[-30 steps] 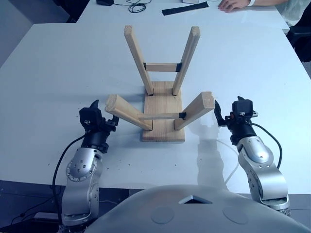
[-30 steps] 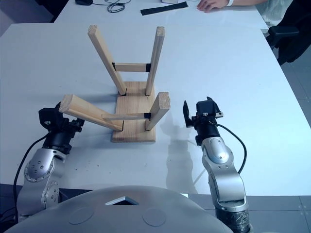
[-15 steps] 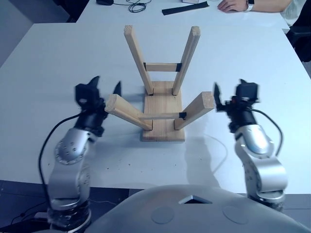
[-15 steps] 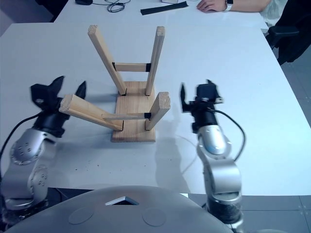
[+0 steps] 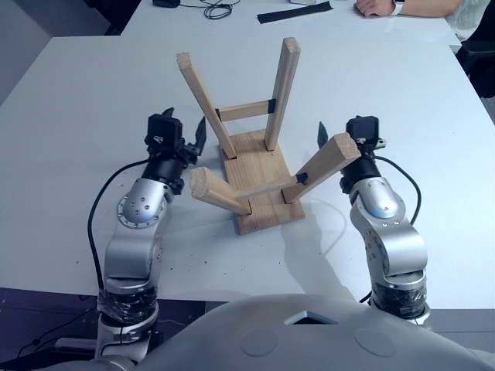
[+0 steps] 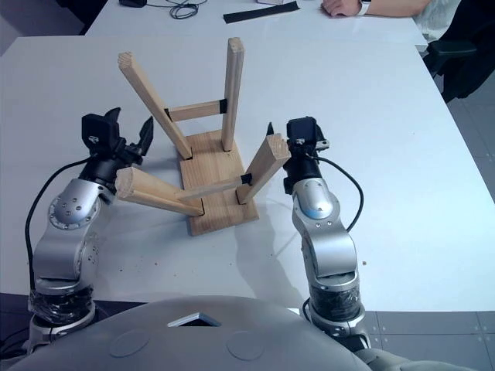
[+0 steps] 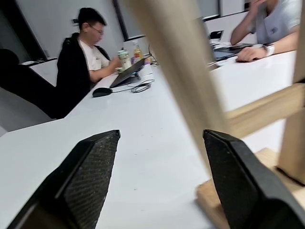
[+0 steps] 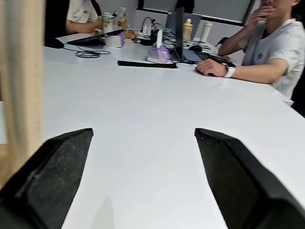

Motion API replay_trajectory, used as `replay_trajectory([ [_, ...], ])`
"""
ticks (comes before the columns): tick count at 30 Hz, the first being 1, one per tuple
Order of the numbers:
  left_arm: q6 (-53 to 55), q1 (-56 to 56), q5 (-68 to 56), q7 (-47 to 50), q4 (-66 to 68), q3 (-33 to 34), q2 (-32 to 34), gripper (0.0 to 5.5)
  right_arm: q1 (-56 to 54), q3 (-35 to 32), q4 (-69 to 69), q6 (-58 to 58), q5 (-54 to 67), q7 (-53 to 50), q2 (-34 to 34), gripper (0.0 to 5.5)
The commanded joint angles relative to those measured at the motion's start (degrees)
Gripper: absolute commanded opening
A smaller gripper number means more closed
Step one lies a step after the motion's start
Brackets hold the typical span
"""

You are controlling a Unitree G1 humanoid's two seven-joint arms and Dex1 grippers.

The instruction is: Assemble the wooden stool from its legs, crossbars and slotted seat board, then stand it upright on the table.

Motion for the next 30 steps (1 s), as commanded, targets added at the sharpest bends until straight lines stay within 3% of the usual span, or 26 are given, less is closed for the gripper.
replay_trajectory([
  [1, -2.97, 3.84, -2.31, -5.61, 2.18, 1.81, 2.55, 3.23, 1.18, -3.69, 4.31, -4.69, -0.63, 2.96, -4.83, 3.93],
  [10, -6.61, 16.38, 0.24, -17.42, 3.71, -1.73, 11.72, 3.23, 8.46, -3.87, 16.71, -27.38, -3.48, 13.85, -18.46, 3.93],
  [17, -12.92, 11.75, 5.23, -16.96, 12.86, -8.23, 9.99, 3.23, 9.53, 7.5, 26.99, -51.85, -11.79, 22.66, -26.04, 3.93],
  [22, -18.45, 9.18, 7.2, -19.6, 18.87, -11.79, 10.65, 3.23, 8.76, 10.07, 27.85, -57.31, -11.19, 26.55, -26.13, 3.93],
  [30, -23.84, -2.21, 7.39, -21.2, 30.96, -16.38, 4.39, 3.23, 6.72, 10.76, 28.31, -55.34, -11.07, 26.75, -21.62, 3.93],
])
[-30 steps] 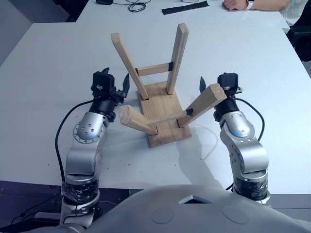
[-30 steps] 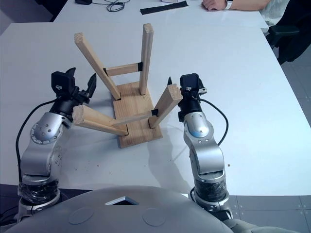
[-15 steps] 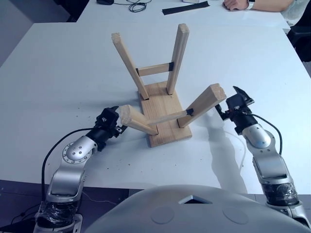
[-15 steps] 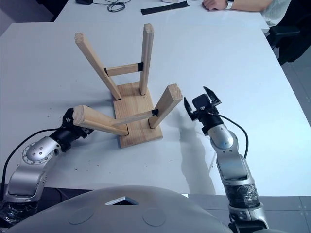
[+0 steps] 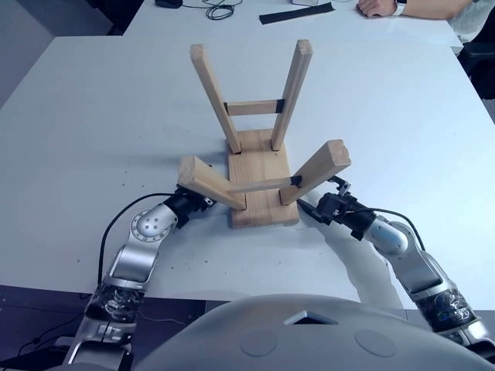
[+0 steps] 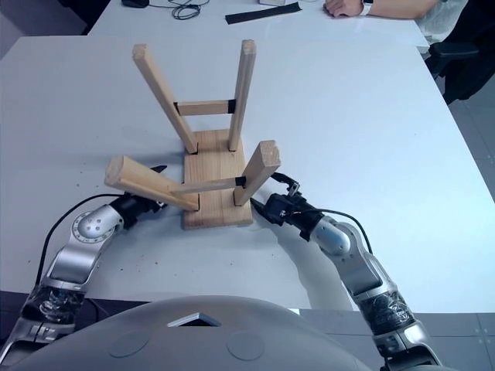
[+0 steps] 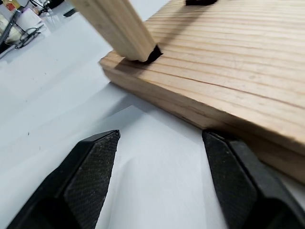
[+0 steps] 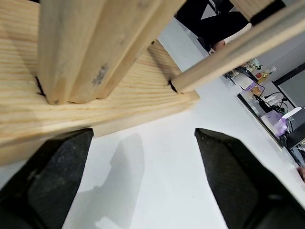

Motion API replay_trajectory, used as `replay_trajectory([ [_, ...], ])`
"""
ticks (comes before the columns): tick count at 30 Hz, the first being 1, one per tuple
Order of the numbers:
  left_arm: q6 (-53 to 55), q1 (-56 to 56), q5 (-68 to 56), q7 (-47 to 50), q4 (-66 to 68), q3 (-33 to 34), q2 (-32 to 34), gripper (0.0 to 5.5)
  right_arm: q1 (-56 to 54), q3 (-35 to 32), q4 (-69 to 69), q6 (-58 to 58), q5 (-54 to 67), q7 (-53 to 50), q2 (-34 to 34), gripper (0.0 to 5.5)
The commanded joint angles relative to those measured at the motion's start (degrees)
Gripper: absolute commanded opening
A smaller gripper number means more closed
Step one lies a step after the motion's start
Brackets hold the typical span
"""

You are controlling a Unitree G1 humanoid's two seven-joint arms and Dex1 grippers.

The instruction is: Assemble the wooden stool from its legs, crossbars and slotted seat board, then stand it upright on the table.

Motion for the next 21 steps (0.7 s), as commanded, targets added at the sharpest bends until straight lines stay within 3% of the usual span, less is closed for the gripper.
replay_trajectory([
  [1, -2.91, -4.8, 0.23, -2.12, 5.31, -4.38, -4.12, 3.23, -1.78, 1.08, -0.44, 1.0, 0.16, -0.25, 3.23, 3.93],
  [7, -4.3, -6.82, -0.38, -0.4, 8.46, -2.65, -6.69, 3.23, -3.38, -3.26, 1.74, 3.62, 0.05, -3.65, 4.64, 3.93],
  [13, -3.74, -3.33, -3.26, 5.49, 3.53, 9.07, -4.51, 3.23, 0.42, -11.34, -5.68, 11.95, 4.59, -7.41, 7.16, 3.93],
  [17, 1.93, 3.47, -6.3, 10.38, -9.09, 18.96, -4.54, 3.23, 4.58, -16.8, -16.7, 22.73, 9.98, -9.81, 11.36, 3.93],
  [21, 9.79, 12.78, -9.94, 17.36, -28.69, 23.79, -10.53, 3.23, 4.07, -26.31, -24.56, 34.64, 14.78, -16.24, 16.47, 3.93],
])
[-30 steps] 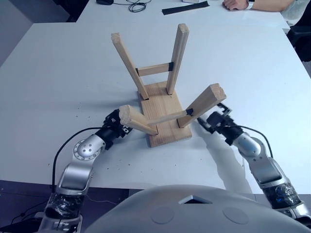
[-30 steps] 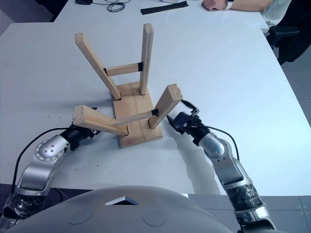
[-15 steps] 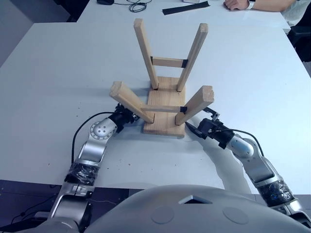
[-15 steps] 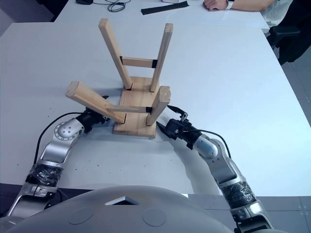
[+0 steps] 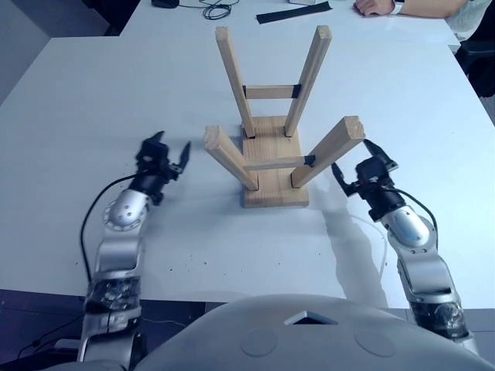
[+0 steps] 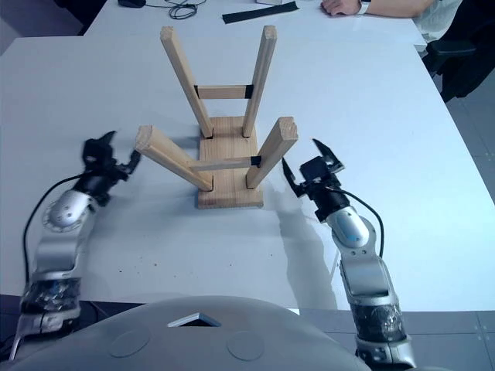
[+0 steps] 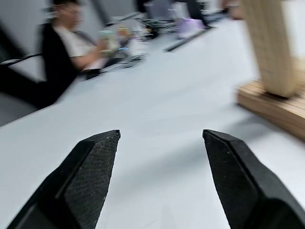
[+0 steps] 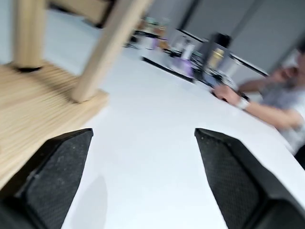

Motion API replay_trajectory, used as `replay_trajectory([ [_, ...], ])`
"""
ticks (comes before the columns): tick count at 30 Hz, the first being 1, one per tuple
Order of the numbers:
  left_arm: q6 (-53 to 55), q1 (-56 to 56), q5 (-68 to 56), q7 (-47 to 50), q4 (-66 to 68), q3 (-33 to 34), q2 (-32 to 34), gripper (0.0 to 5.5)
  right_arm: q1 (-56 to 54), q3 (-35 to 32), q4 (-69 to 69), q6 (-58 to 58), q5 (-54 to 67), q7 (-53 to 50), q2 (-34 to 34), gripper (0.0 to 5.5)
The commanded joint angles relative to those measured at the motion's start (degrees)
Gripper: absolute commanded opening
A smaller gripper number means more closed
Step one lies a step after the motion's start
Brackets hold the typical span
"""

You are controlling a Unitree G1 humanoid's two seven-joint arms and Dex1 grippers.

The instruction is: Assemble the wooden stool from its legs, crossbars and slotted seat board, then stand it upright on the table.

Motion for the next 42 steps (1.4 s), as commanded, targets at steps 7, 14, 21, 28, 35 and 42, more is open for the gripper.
replay_trajectory([
  [7, 11.81, 11.7, 0.55, 12.36, -26.13, 0.52, -10.29, 3.23, -7.85, -14.01, -14.24, 20.43, 5.42, -12.14, 7.28, 3.93],
  [14, 19.05, -0.57, 4.03, 12.13, -27.54, -11.91, -10.1, 3.23, -12.09, 10.48, -18.93, 31.6, 4.2, -9.39, 9.45, 3.93],
  [21, 26.7, -7.57, 7.07, 11.65, -30.23, -23.06, -10.76, 3.23, -12.54, 12.97, -17.98, 34.01, 1.18, -11.45, 9.95, 3.93],
  [28, 23.36, -1.35, 7.93, 9.03, -25.65, -18.73, -6.46, 3.23, -13.58, 8.03, -13.65, 31.05, 0.26, -11.09, 8.09, 3.93],
  [35, 18.23, -2.5, 4.97, 5.35, -22.13, -18.05, -6.4, 3.23, -11.88, 3.64, -5.69, 23.1, -0.1, -8.01, 3.25, 3.93],
  [42, 13.01, -0.87, 4.48, 0.44, -20.63, -20.3, -3.78, 3.23, -9.91, -3.2, 4.97, 15.86, 0.85, 2.35, -9.82, 3.93],
])
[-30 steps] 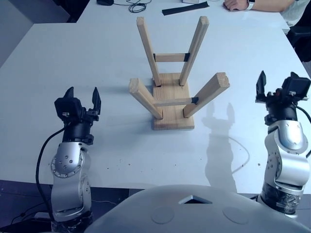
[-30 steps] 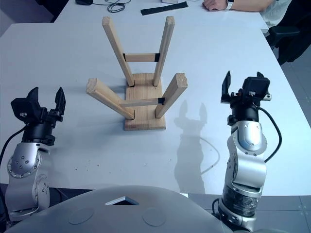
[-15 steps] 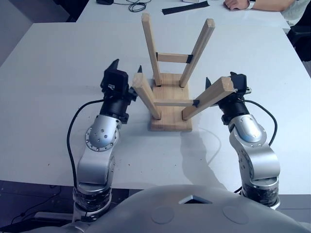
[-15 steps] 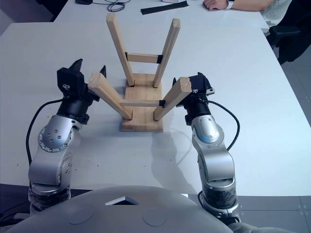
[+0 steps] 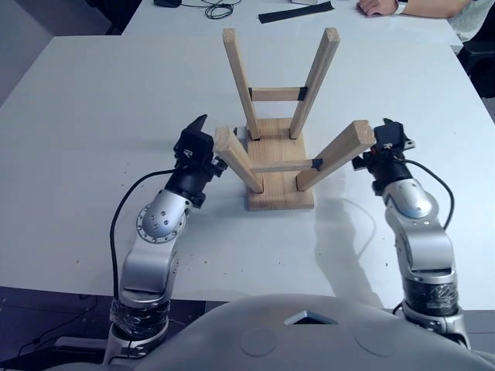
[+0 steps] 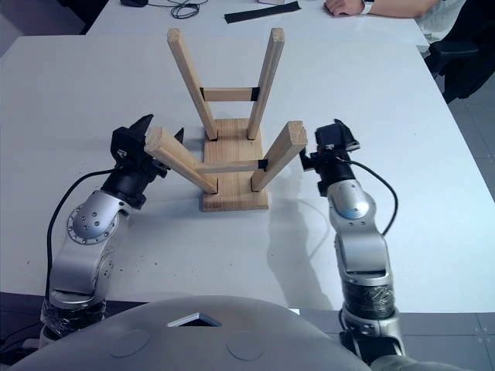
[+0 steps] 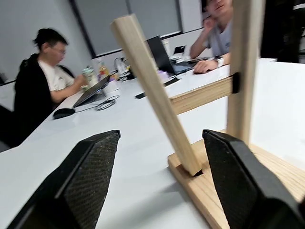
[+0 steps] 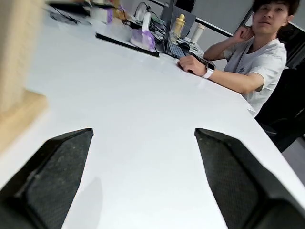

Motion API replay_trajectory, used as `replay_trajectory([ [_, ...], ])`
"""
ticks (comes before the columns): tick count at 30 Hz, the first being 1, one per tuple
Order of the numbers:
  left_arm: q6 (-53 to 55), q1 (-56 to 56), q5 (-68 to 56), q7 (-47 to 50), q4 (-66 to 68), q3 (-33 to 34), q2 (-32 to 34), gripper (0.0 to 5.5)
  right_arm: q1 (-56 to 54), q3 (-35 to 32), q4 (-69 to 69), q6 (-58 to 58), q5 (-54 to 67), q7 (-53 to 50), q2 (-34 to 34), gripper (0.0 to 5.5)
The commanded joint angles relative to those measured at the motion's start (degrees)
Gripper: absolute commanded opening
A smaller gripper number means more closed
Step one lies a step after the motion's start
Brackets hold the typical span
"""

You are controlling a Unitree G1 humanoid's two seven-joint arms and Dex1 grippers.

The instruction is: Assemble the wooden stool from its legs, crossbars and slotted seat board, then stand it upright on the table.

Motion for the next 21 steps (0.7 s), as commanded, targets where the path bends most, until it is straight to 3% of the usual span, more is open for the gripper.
replay_trajectory([
  [1, -2.56, 1.35, -0.09, -2.51, 1.22, -1.36, 1.73, 3.23, 1.14, -1.68, 4.63, -2.97, 0.66, 8.13, -7.83, 3.93],
  [9, -3.66, -4.85, 0.94, -4.53, 2.64, -12.39, -1.66, 3.23, 2.11, 6.63, 6.71, -6.85, -2.36, 17.9, -14.01, 3.93],
  [14, -2.65, -7.65, -0.88, -5.48, 4.19, -11.78, -2.23, 3.23, 0.89, 7.22, 9.8, -8.79, -3.92, 20.44, -16.79, 3.93],
  [17, -1.97, -4.47, -4.41, -10.33, 1.71, -8.68, 2.62, 3.23, 1.38, 6.69, 11.91, -10.08, -5.13, 20.95, -18.53, 3.93],
  [21, -5.93, 6.31, -9.97, -22.9, 1.82, 0.41, 15.85, 3.23, 4.84, 5.05, 11.04, -10.22, -4.73, 22.78, -20.95, 3.93],
])
